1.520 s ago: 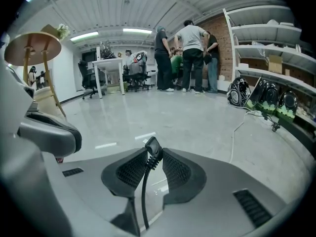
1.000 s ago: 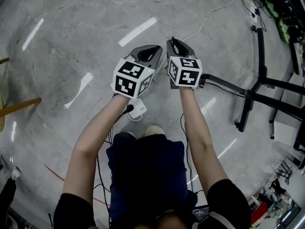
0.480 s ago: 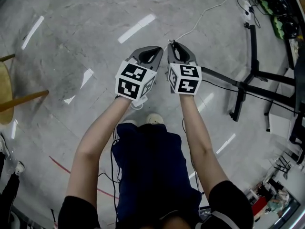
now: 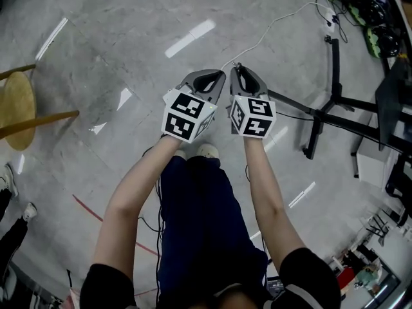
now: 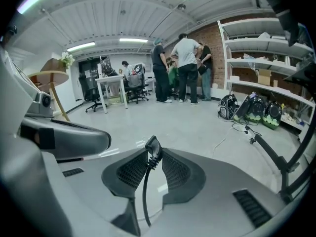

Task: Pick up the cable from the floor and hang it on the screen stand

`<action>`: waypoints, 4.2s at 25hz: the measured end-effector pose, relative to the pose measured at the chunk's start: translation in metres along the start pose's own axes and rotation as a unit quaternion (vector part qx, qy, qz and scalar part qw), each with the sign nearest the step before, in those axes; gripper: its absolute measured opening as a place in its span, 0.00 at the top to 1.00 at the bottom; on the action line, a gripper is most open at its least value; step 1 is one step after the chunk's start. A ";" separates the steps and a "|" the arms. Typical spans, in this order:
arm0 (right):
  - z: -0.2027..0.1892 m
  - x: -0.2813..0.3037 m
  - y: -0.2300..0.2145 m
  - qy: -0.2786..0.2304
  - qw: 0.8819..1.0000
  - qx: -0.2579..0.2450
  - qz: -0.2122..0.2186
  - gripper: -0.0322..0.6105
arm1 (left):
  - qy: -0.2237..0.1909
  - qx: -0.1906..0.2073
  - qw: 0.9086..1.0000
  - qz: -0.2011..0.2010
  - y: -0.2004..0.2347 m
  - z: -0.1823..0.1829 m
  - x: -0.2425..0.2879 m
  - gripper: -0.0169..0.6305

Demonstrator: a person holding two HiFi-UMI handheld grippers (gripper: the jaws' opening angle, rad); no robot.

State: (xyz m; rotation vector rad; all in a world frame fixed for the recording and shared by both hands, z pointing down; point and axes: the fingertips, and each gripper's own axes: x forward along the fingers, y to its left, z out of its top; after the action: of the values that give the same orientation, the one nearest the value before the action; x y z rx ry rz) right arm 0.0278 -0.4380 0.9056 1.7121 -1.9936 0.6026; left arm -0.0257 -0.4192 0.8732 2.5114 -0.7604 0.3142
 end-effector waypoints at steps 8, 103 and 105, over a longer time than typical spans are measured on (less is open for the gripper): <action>0.060 -0.048 0.009 -0.001 1.000 0.008 0.002 0.79 | 0.012 0.011 1.000 0.012 -0.024 0.064 -0.029 0.96; 0.295 -0.518 0.060 -0.156 0.983 0.020 -0.098 0.79 | -0.020 0.155 0.984 -0.081 -0.353 0.323 -0.246 0.96; 0.287 -0.527 0.054 -0.156 0.983 0.021 -0.099 0.79 | -0.017 0.153 0.984 -0.087 -0.367 0.314 -0.244 0.96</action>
State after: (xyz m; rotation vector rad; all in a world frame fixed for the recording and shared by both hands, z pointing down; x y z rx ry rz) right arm 0.0322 -0.1790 0.3612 2.1071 -1.9872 0.3257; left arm 0.0077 -0.2057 0.3773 2.8554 -0.5333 0.3515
